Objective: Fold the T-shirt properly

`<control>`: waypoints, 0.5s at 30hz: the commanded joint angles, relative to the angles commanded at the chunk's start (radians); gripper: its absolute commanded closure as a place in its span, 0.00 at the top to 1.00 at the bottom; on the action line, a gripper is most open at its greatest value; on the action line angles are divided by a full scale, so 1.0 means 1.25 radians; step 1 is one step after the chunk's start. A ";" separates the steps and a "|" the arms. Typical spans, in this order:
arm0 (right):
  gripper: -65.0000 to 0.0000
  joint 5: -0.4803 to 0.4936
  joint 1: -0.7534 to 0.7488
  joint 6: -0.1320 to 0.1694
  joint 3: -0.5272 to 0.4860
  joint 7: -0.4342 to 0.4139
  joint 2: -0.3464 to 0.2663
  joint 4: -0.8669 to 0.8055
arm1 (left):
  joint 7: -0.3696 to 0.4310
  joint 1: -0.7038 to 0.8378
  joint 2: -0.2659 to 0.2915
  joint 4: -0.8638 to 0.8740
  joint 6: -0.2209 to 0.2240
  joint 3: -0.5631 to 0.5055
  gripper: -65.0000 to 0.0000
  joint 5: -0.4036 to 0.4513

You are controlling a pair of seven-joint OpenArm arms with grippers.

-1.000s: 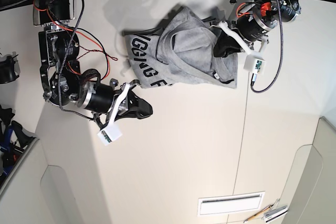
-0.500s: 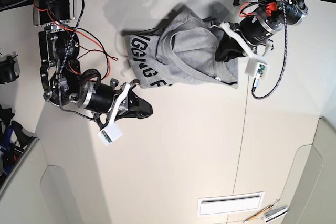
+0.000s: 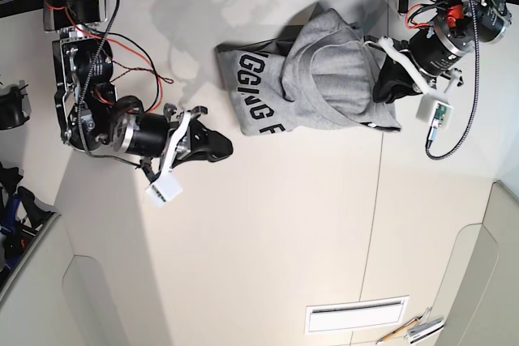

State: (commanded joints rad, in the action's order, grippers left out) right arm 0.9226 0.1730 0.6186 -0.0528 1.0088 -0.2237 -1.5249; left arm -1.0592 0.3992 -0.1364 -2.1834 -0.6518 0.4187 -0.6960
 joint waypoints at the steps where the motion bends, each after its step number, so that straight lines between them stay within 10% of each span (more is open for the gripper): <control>1: 0.00 0.011 -0.015 0.006 0.000 0.001 0.001 0.000 | 0.000 0.000 0.000 0.000 0.000 0.000 0.00 -0.002; 15: 0.00 -0.147 -0.046 0.007 -0.072 -0.081 0.128 0.072 | -0.007 0.000 0.000 0.000 -0.013 0.000 0.00 -0.002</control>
State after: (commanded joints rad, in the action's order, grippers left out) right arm 0.7387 0.1158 0.6273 -0.1425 0.9081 -0.0635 -1.4349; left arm -1.0676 0.3996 -0.1364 -2.1834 -0.6674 0.4187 -0.6991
